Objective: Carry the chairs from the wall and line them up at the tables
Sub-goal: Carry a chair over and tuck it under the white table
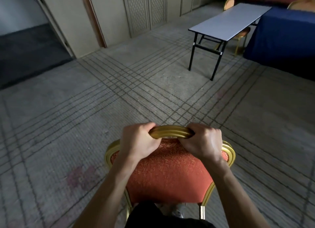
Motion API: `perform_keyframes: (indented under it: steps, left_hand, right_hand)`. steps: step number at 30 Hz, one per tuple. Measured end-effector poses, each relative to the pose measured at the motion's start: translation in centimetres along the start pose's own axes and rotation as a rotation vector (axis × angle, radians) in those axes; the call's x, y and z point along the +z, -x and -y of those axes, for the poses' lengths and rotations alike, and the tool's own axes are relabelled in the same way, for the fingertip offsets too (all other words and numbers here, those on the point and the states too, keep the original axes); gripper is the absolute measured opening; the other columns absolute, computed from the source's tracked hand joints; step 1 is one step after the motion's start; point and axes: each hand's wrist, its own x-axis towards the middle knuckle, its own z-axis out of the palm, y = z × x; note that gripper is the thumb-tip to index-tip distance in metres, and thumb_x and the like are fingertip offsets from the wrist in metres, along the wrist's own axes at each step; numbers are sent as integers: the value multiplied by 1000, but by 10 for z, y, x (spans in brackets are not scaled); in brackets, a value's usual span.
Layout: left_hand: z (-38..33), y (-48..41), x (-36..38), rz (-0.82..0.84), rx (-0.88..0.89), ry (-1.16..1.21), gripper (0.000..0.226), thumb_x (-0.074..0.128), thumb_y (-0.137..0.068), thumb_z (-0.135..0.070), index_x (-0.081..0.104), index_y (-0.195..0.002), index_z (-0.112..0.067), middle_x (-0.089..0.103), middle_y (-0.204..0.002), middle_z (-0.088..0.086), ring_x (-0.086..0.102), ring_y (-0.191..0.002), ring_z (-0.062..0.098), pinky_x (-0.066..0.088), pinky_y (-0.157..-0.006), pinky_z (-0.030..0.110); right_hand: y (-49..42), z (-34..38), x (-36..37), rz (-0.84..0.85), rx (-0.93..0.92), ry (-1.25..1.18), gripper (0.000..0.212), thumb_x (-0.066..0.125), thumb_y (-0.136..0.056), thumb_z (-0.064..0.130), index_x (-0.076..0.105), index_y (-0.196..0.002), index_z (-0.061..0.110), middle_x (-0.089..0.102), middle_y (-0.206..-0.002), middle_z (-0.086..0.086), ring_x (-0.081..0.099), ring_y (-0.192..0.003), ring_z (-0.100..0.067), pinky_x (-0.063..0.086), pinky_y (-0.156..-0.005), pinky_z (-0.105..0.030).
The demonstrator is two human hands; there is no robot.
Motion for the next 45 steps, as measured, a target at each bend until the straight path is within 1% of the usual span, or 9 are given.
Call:
perform_keyframes:
  steps: [7,11,17,23,28,32,37,41,45]
  left_hand:
    - [47,-138,52,2,-34,28,21,77,-67,-39,68,-74,-21,68,-61,0,67,-61,27,51,-52,35]
    - [93,-214,95,2,-50,55,21,74,-67,-39,71,-78,-22,69,-63,-1,69,-63,28,53,-55,37]
    - [160,-349,143,-7,-53,93,19,77,-65,-36,73,-79,-24,70,-64,-1,68,-62,28,50,-54,31]
    - [193,-469,170,-17,15,94,21,72,-66,-40,73,-79,-24,71,-65,2,70,-66,31,52,-55,33]
    - [220,-575,223,15,43,71,23,72,-66,-43,72,-81,-25,71,-67,0,70,-67,29,52,-54,34]
    - [239,-658,272,52,6,63,27,67,-68,-47,70,-79,-23,71,-67,-1,69,-67,25,52,-57,35]
    - [259,-764,320,56,-8,39,25,72,-68,-42,63,-71,-18,66,-62,0,64,-61,23,46,-52,32]
    - [275,-840,342,20,-28,25,35,78,-65,-35,46,-62,-21,58,-55,2,58,-54,27,39,-48,31]
    - [304,-911,365,27,-40,25,38,81,-66,-33,45,-61,-19,56,-53,1,56,-52,25,39,-48,30]
  right_hand:
    - [-143,-23,67,4,-23,-26,27,57,-64,46,53,-61,19,58,-58,5,61,-55,-24,48,-52,-32]
    - [-224,-33,122,29,-44,0,25,62,-64,42,53,-61,18,56,-56,5,58,-53,-22,44,-51,-30]
    - [-355,-34,195,-23,-49,68,28,61,-65,44,54,-60,18,57,-55,3,59,-52,-24,43,-50,-29]
    - [-463,-44,235,-62,-15,120,33,58,-67,49,56,-61,17,61,-57,2,63,-56,-25,45,-52,-30]
    - [-563,-80,288,-61,14,104,27,63,-65,44,56,-61,18,59,-56,3,62,-54,-22,43,-52,-28]
    - [-645,-117,338,-42,6,59,29,62,-65,45,54,-59,18,57,-55,4,58,-51,-20,41,-51,-27]
    - [-756,-158,395,-9,-14,-15,27,59,-68,45,55,-59,20,56,-55,6,57,-50,-20,44,-51,-29]
    - [-836,-174,423,10,-41,-50,27,57,-67,45,57,-60,19,58,-56,5,59,-52,-22,48,-52,-31]
    - [-911,-181,461,33,-68,-60,24,57,-66,43,56,-60,20,56,-56,6,58,-52,-21,45,-52,-30]
